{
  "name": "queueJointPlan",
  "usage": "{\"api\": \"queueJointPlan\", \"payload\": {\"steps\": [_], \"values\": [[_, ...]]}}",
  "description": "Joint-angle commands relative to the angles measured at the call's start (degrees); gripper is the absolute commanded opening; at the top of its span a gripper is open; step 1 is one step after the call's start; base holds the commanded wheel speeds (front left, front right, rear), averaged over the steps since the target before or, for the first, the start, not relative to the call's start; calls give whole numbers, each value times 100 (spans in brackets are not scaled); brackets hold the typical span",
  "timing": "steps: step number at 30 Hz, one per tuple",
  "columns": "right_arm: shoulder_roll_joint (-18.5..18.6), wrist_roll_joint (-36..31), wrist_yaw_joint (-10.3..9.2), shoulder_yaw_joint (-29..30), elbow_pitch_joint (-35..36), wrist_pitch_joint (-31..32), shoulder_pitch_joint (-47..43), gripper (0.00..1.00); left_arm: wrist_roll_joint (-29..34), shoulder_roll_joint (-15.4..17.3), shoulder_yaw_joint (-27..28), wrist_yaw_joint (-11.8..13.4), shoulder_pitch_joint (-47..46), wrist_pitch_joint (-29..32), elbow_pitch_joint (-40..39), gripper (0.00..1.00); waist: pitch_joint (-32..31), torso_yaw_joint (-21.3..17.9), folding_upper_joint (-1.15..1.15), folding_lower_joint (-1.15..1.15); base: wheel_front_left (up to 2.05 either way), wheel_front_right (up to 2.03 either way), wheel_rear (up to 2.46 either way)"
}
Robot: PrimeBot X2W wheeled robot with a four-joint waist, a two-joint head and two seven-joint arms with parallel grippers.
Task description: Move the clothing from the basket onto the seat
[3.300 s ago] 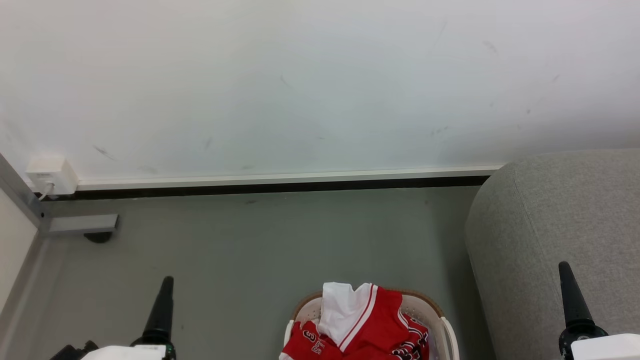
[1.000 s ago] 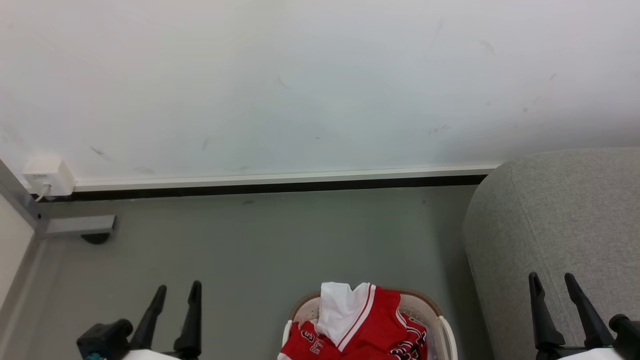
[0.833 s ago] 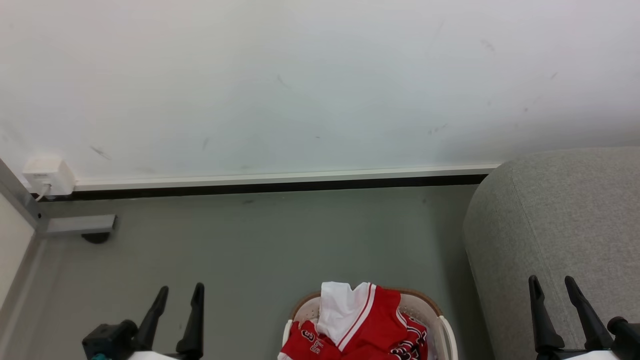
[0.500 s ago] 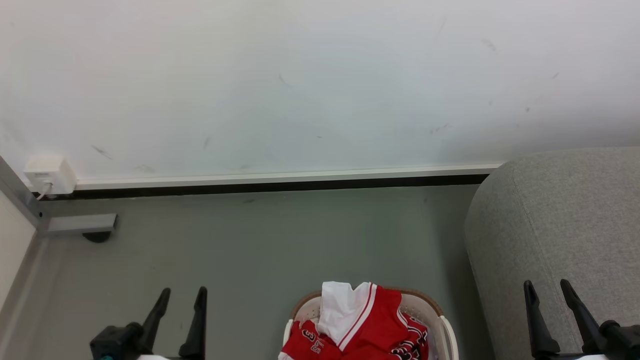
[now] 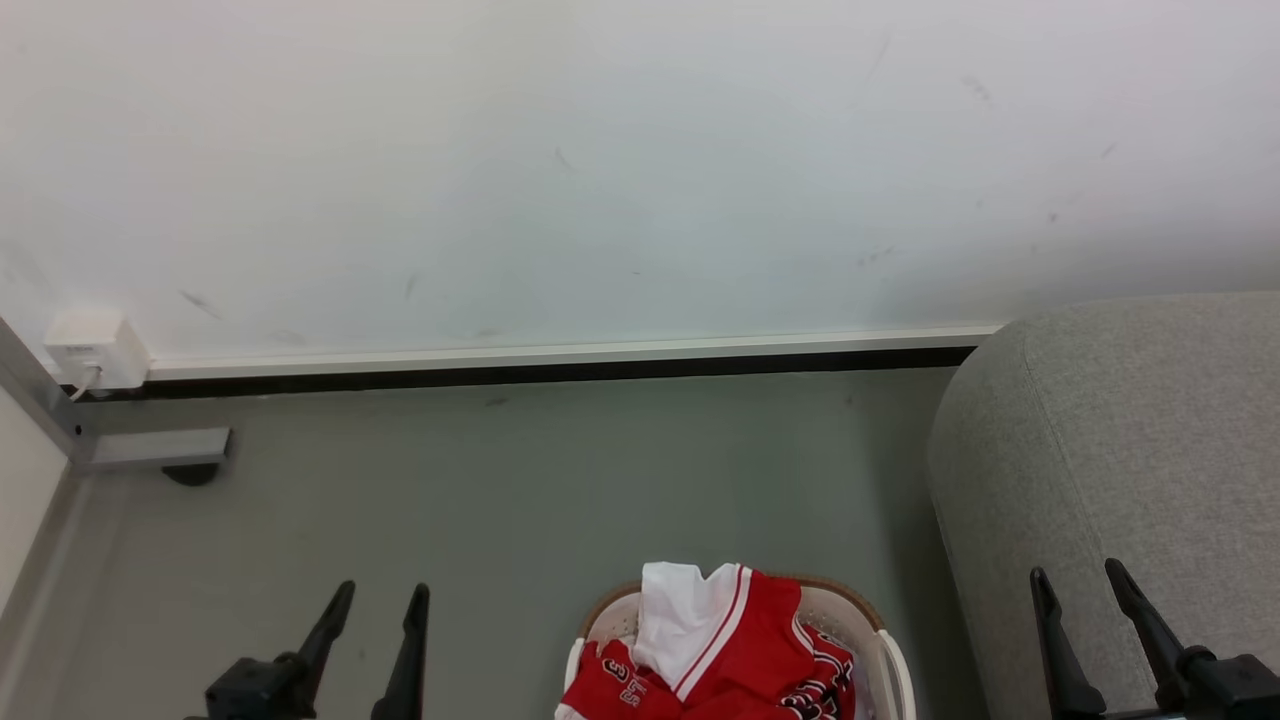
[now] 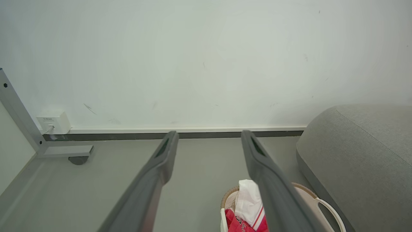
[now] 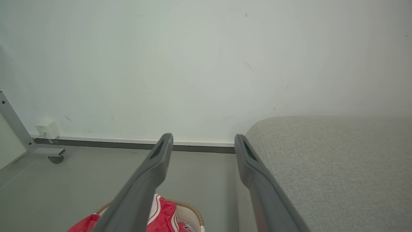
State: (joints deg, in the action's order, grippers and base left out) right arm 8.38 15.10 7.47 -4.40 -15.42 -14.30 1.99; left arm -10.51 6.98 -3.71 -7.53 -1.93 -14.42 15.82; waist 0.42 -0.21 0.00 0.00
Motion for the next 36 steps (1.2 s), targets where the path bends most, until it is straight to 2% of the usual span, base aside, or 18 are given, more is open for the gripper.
{"api": "queueJointPlan", "payload": {"steps": [1,13,22,29,36], "values": [[40,-117,4,-14,8,-56,-68,100,151,45,-1,9,44,-36,12,100,1,-7,0,0,0,0,0],[62,-197,4,-146,70,-87,21,100,149,80,-22,8,-16,-76,54,100,141,-167,0,0,0,0,0],[-1,-151,4,-272,252,-87,339,100,117,150,-183,8,-371,-76,71,100,674,-507,0,0,0,0,0],[-136,-203,4,-367,520,-87,785,100,143,241,-713,8,-1046,-75,155,100,1449,-865,0,0,0,0,0],[-278,-234,3,-464,760,-87,1245,100,325,274,-1505,9,-1945,-75,674,100,2261,-1169,0,0,0,0,0]]}}
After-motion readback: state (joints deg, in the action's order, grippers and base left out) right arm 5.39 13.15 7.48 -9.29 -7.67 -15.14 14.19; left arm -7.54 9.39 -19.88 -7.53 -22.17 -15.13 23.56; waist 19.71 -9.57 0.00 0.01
